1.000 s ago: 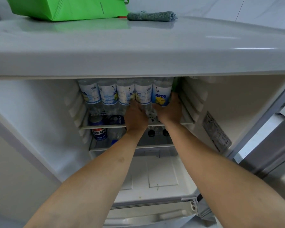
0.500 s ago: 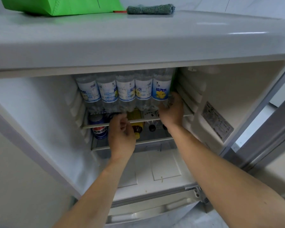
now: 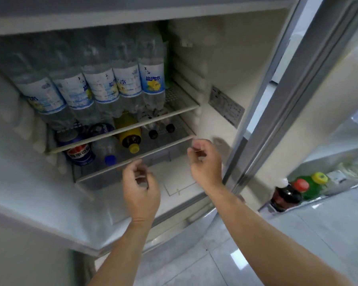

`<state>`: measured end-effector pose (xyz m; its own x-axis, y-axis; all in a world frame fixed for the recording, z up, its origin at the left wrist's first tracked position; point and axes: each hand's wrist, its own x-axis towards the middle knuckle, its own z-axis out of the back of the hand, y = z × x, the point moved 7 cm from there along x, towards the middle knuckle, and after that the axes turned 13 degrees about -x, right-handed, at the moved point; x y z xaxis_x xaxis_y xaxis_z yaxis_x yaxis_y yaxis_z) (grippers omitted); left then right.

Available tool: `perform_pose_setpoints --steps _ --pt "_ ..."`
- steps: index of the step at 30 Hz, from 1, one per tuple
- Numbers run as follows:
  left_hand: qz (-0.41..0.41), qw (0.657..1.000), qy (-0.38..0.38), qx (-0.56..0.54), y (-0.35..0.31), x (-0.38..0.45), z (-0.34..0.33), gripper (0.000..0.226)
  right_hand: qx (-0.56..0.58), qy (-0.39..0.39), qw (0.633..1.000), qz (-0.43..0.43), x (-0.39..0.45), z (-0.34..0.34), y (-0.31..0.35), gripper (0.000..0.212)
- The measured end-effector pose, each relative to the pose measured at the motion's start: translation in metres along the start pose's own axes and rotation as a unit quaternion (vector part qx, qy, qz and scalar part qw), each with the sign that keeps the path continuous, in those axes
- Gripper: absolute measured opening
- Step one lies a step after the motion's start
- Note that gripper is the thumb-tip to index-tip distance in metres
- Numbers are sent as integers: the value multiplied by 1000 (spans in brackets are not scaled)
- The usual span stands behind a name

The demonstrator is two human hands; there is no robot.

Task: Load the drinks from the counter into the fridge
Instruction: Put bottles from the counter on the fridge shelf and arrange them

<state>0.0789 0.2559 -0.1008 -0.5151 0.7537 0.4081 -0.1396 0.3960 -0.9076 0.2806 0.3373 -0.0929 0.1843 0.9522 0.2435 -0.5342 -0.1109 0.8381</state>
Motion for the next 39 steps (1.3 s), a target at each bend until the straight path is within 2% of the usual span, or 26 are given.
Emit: perform_pose_setpoints --steps 4,8,11,17,22,28,30,32,35,39 --pt "-7 999 53 -3 -2 -35 -31 43 13 22 998 -59 -38 38 -37 15" --pt "37 991 126 -11 -1 -98 -76 32 12 -37 995 -91 -94 105 -76 11" --pt "40 981 188 -30 -8 -159 -109 25 -18 -90 986 -136 -146 165 -117 7" --pt "53 948 311 -45 -27 -285 -145 22 -54 -187 942 -274 -273 283 -203 8" --pt "94 913 398 -11 -26 -370 -156 33 -71 -237 891 -381 -383 349 -256 9" --pt "209 833 507 73 22 -423 -164 34 -50 -278 822 -494 -474 380 -306 13" --pt "268 796 531 114 51 -431 -165 33 -37 -284 803 -523 -494 382 -319 13" --pt "327 745 556 170 81 -437 -163 34 -25 -286 781 -555 -513 382 -331 15" --pt "402 671 574 243 118 -441 -151 37 -10 -278 747 -604 -543 379 -345 19" --pt "429 629 570 310 153 -432 -142 40 11 -252 703 -665 -582 367 -359 24"
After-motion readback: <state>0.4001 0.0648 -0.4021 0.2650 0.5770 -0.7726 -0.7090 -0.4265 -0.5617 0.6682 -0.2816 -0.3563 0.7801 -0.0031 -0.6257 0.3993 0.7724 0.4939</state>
